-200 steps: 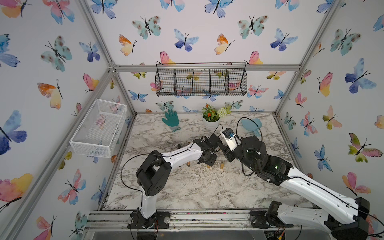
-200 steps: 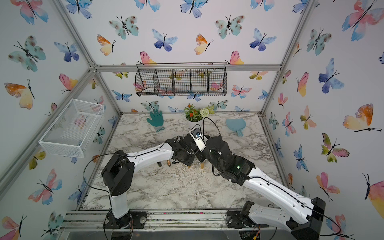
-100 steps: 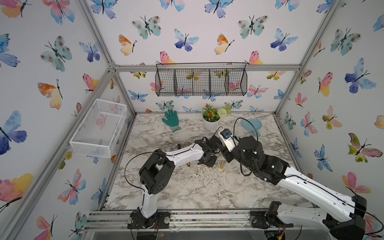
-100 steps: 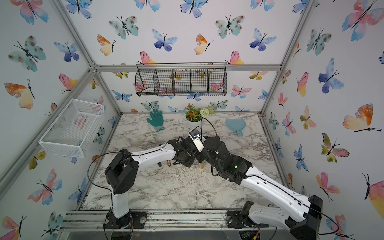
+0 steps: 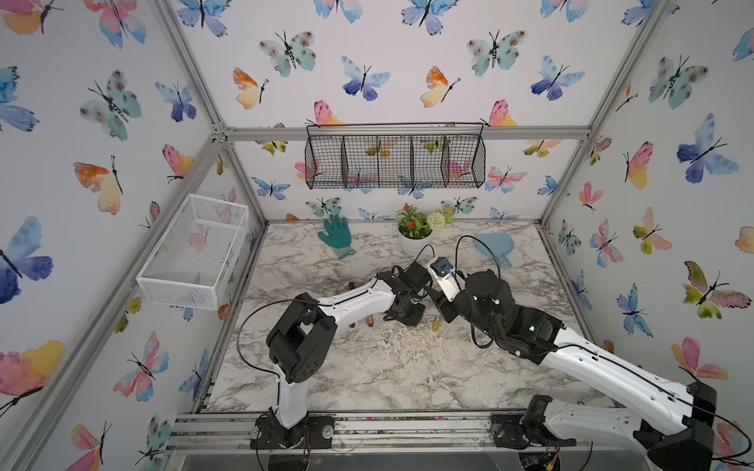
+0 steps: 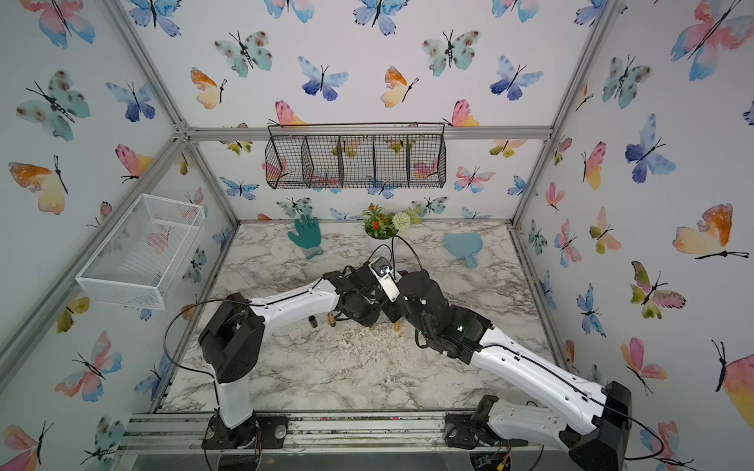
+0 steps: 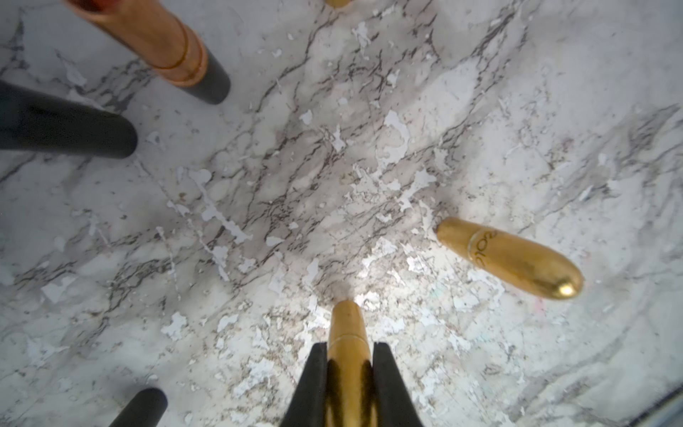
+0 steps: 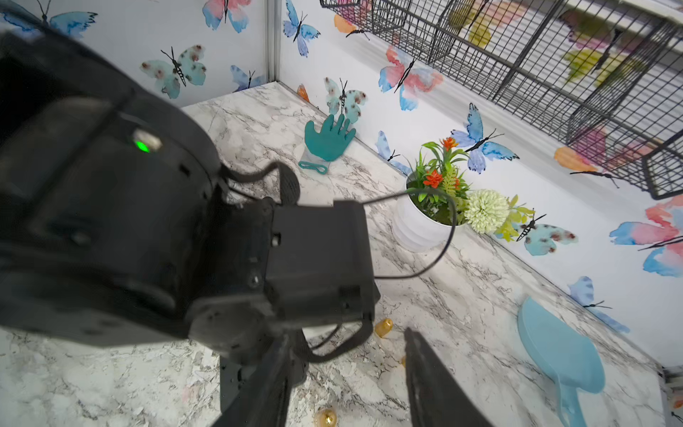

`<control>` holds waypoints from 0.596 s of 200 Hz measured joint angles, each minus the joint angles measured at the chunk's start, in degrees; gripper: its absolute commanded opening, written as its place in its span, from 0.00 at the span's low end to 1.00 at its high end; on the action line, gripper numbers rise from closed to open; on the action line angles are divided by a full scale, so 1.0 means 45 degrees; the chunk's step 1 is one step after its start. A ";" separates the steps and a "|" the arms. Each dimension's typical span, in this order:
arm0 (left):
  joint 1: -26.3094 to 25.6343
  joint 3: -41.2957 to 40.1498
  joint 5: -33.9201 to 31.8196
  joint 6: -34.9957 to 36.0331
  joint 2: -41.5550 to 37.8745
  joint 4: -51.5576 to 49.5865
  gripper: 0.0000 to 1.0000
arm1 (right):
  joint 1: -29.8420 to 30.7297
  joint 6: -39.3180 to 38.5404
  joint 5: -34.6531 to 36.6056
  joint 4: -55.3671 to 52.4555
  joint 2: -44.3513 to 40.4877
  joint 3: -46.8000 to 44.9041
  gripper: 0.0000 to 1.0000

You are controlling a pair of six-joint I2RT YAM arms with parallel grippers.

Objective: Open the lipstick cap
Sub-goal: Pick up the lipstick at the center of the board, then open the cover of the lipstick.

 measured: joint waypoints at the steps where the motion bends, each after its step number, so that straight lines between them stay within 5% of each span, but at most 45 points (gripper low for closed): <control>1: 0.0000 0.0000 0.0000 0.0000 0.0000 0.0000 0.03 | 0.0000 0.0000 -0.0019 0.0005 -0.0005 -0.0019 0.51; 68: 0.4609 -0.1146 0.5294 -0.0083 -0.4988 -0.0092 0.02 | 0.0000 0.0000 -0.2453 0.0865 0.1384 -0.0282 0.53; 119: 0.5770 -0.2035 0.8568 -0.0136 -0.5950 -0.0520 0.01 | 0.0000 -0.0053 -0.4017 0.1287 0.3245 -0.0141 0.55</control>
